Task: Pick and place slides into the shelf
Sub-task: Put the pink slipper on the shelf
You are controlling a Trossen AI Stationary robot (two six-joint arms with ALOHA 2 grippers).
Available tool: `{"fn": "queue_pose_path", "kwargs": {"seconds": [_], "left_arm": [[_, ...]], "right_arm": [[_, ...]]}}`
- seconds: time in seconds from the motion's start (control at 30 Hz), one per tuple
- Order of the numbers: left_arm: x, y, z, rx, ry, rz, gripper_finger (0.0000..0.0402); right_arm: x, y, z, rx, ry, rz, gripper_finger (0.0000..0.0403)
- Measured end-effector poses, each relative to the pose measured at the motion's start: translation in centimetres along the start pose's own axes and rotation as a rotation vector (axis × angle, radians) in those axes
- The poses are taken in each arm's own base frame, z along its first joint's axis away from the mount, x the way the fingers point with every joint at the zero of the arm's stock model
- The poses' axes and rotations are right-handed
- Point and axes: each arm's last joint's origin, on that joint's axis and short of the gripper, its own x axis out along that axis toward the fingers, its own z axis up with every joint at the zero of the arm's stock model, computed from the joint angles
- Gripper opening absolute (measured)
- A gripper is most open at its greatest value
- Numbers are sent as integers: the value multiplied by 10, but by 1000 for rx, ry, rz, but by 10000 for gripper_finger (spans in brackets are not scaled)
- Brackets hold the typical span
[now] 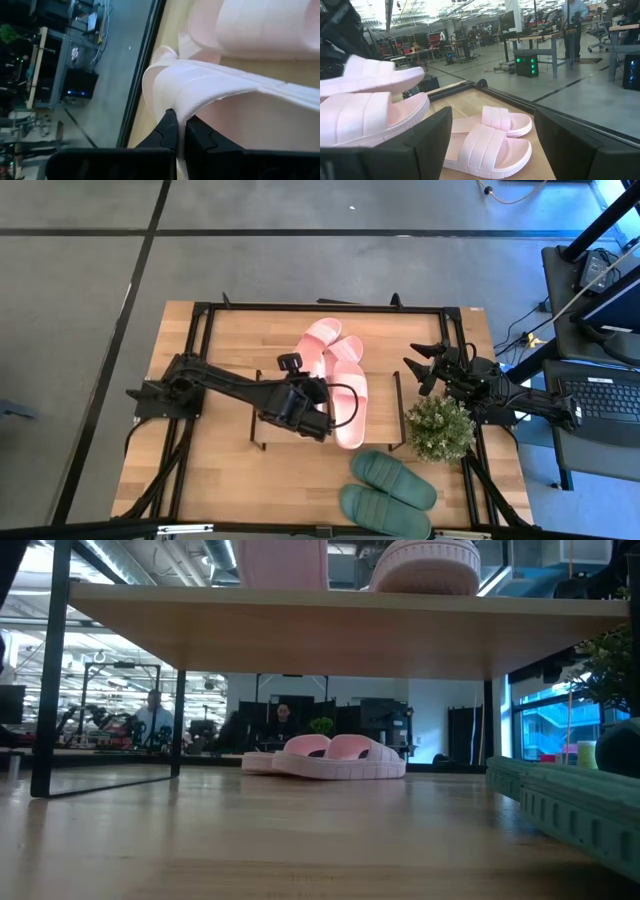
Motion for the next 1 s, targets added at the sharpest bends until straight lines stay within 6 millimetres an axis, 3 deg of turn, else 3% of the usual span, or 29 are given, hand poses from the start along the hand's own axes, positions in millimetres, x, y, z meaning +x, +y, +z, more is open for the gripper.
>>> {"fn": "queue_pose_path", "kwargs": {"seconds": [0.67,1.0], "left_arm": [[34,-12,11,-19,67,-13,4],[38,-16,19,-99,45,-95,65]], "right_arm": [[0,0,0,1,-1,1,282],[0,0,0,1,-1,0,282]]}}
